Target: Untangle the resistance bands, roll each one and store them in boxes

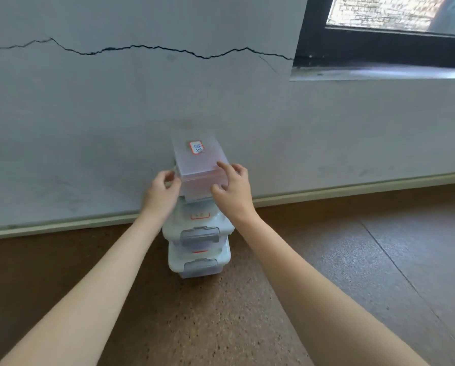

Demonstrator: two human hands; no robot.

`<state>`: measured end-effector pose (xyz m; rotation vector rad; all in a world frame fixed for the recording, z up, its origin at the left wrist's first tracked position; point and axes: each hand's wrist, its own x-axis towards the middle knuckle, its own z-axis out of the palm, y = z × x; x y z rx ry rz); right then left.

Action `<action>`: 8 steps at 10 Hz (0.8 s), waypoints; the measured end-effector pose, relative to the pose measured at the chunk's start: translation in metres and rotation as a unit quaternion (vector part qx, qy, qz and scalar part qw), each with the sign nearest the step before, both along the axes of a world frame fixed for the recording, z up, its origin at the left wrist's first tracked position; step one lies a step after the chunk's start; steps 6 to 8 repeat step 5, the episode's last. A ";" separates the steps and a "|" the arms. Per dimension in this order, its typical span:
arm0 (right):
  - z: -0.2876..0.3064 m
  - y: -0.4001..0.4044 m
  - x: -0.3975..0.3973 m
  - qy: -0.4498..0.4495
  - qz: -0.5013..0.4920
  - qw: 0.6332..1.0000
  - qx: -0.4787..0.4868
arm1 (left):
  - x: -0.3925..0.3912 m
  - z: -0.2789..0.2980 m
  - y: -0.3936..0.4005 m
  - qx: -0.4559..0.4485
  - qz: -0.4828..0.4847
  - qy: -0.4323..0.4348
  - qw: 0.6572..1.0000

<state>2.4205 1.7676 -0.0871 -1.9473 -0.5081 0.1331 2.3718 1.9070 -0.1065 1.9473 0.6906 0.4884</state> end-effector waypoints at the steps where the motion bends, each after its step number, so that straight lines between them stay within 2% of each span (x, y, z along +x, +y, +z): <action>1: -0.003 -0.009 -0.006 0.011 0.022 0.999 -0.047 | -0.013 -0.001 -0.009 0.089 -0.049 0.006 0.995; 2: -0.002 -0.004 -0.007 0.041 0.102 0.978 -0.175 | -0.015 0.003 -0.017 0.014 -0.134 0.036 0.990; 3: 0.006 0.004 -0.016 0.044 0.151 0.964 -0.216 | -0.010 0.017 -0.019 -0.061 -0.115 0.033 0.991; 4: 0.021 0.000 -0.021 0.011 0.127 0.968 -0.217 | -0.010 0.030 -0.018 0.007 -0.038 0.051 0.998; 5: 0.056 -0.026 -0.026 -0.036 0.094 0.987 -0.129 | -0.032 0.051 -0.022 0.122 -0.069 0.016 0.990; 8: 0.056 -0.026 -0.026 -0.036 0.094 0.987 -0.129 | -0.032 0.051 -0.022 0.122 -0.069 0.016 0.990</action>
